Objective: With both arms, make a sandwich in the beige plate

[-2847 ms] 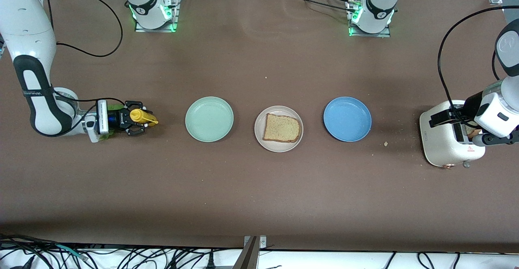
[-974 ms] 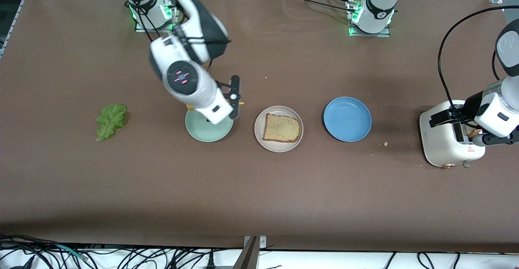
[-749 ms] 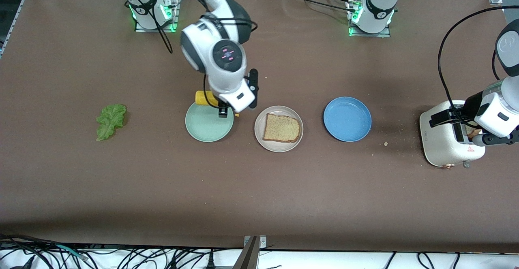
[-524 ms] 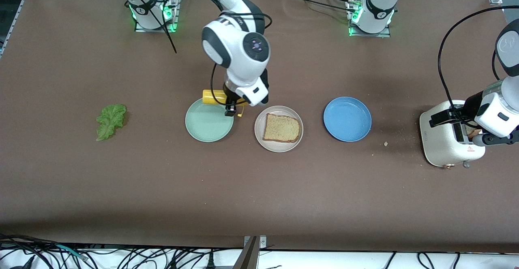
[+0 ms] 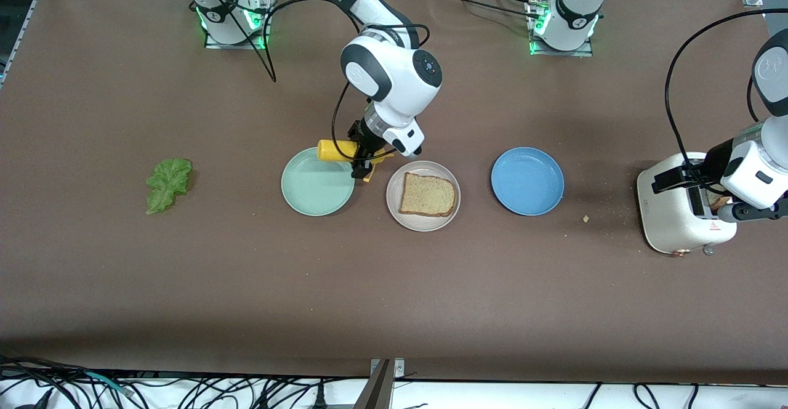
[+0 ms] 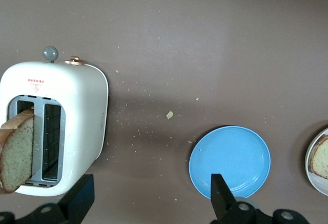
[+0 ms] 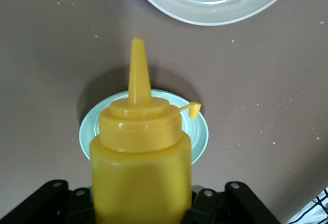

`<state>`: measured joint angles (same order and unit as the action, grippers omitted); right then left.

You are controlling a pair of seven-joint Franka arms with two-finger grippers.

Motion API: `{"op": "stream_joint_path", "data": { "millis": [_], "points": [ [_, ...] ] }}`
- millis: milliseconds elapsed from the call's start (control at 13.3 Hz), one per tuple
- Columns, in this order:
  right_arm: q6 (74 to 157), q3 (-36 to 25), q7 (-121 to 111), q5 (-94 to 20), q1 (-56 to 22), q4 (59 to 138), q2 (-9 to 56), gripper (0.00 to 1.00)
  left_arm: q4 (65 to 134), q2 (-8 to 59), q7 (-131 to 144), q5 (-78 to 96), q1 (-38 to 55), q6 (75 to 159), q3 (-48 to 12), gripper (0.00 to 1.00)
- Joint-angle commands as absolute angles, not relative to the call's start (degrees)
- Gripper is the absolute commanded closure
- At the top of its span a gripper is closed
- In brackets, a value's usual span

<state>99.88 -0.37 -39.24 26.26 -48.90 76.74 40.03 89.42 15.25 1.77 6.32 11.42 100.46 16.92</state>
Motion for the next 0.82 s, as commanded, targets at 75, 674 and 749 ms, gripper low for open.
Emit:
{"op": "stream_joint_path", "data": {
  "millis": [75,674,749],
  "points": [
    [98.88,-0.88,-40.42,21.55,-47.11,74.88,39.73,1.00,90.00,14.15,0.88,4.40,11.16,99.84,16.52,0.00],
    [99.49,-0.79,-53.24,-2.68,-35.70,74.62,37.62,1.00,90.00,14.15,1.14,4.48,11.25,99.84,16.44,0.00],
    [99.67,-0.79,-56.48,-6.47,-33.68,74.62,37.62,1.00,90.00,14.15,1.14,4.40,11.25,99.93,16.44,0.00]
  ]
}}
